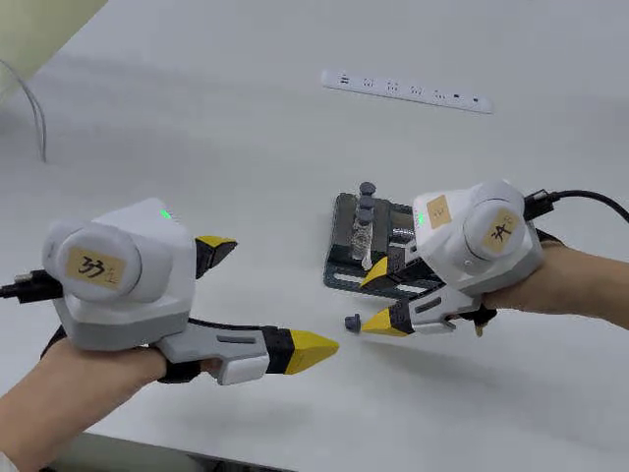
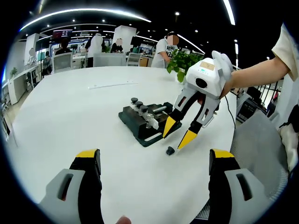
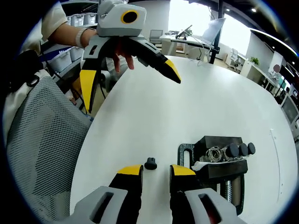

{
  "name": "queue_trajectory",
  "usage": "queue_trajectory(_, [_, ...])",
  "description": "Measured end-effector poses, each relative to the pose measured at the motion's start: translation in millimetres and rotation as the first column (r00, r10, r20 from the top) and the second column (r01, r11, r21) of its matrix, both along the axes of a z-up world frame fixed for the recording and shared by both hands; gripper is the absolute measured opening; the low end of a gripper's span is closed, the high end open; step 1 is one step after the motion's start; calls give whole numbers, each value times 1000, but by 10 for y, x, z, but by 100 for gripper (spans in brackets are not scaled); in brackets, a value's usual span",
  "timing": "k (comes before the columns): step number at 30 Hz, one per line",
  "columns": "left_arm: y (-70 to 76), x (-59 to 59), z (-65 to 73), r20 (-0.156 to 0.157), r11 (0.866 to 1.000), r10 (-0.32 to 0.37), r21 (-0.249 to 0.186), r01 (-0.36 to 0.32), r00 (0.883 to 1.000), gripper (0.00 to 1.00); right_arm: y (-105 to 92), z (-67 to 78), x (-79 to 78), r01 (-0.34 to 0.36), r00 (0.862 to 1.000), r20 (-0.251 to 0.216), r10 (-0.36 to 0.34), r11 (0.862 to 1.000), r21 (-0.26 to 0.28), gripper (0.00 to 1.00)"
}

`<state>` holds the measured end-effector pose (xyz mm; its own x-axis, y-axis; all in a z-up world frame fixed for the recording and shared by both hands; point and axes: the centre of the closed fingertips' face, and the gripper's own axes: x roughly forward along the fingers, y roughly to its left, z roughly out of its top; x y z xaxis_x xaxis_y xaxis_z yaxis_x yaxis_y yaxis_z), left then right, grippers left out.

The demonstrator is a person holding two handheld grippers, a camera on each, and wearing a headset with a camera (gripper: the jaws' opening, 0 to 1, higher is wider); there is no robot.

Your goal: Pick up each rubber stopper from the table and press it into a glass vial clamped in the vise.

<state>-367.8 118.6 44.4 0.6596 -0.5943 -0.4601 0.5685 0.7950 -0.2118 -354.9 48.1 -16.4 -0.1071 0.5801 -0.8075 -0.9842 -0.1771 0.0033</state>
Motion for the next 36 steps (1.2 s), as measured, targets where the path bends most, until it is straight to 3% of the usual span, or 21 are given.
queue_trajectory(11, [-4,11,13,0,1000,2,-2,-2,1000,96,3,-101,-88,21,1000,-19,-22,1000,-5,14])
queue_trajectory(22, [-36,-5,19,-5,1000,-4,-2,4,1000,96,7,-147,-68,49,998,-25,-49,999,-2,10])
queue_trajectory(36, [-120,-41,8,-7,1000,-26,2,26,1000,95,7,-109,-19,55,998,-15,-55,998,3,7])
